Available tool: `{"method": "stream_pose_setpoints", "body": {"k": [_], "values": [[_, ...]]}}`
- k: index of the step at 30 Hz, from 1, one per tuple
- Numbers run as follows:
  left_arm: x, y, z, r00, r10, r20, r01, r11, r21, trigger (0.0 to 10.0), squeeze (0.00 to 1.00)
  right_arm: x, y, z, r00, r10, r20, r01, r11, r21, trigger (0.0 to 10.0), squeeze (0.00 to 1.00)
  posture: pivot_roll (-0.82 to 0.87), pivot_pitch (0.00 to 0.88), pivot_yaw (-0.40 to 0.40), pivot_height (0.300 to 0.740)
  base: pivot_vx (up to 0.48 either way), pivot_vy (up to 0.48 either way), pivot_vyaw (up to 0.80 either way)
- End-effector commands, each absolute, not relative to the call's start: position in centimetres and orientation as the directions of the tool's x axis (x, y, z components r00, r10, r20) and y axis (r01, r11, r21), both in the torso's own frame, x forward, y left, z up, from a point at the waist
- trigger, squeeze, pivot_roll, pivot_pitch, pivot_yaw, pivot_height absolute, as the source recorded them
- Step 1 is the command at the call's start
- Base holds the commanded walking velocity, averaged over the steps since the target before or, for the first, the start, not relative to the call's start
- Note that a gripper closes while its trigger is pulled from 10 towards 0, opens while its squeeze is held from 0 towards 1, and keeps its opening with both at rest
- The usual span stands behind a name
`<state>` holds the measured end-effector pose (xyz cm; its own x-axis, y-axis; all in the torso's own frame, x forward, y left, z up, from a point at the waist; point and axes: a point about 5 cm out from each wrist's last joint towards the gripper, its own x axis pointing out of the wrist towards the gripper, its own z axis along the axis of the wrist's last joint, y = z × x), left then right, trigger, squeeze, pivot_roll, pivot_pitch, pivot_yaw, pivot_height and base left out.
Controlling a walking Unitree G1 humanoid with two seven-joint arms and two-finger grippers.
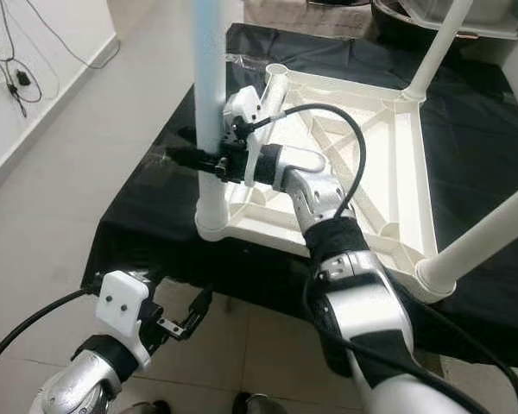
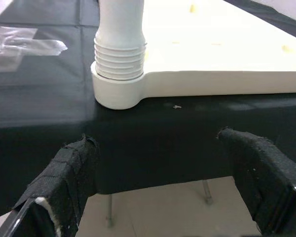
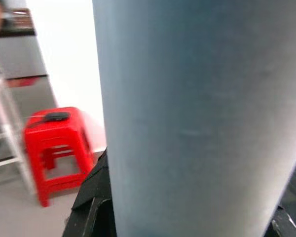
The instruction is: Building children table
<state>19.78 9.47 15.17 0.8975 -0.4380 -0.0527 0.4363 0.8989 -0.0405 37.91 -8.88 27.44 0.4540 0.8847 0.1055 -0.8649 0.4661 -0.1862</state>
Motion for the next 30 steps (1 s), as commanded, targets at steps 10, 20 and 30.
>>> {"method": "stream_pose_setpoints", "body": {"k": [10,20,30], "values": [[20.1,9.6,14.7,0.895,-0.441,-0.063,0.44,0.897,-0.037,10.0,0.0,39.3,-11.1,24.2,0.851,0.524,0.022,-0.522,0.85,-0.07,10.0,0.0,0.07,0.222,-0.084,0.74,0.0,0.0,0.0],[20.4,9.6,14.7,0.898,-0.437,-0.056,0.436,0.899,-0.032,10.0,0.0,39.3,-12.7,22.1,0.99,0.141,0.016,-0.14,0.99,-0.033,10.0,0.0,0.07,0.219,-0.085,0.74,0.0,0.0,0.0],[20.6,9.7,14.7,0.899,-0.434,-0.051,0.434,0.901,-0.024,10.0,0.0,39.7,-13.3,21.8,0.984,-0.178,-0.011,0.178,0.984,0.03,10.0,0.0,0.08,0.22,-0.085,0.74,0.0,0.0,0.0]]}}
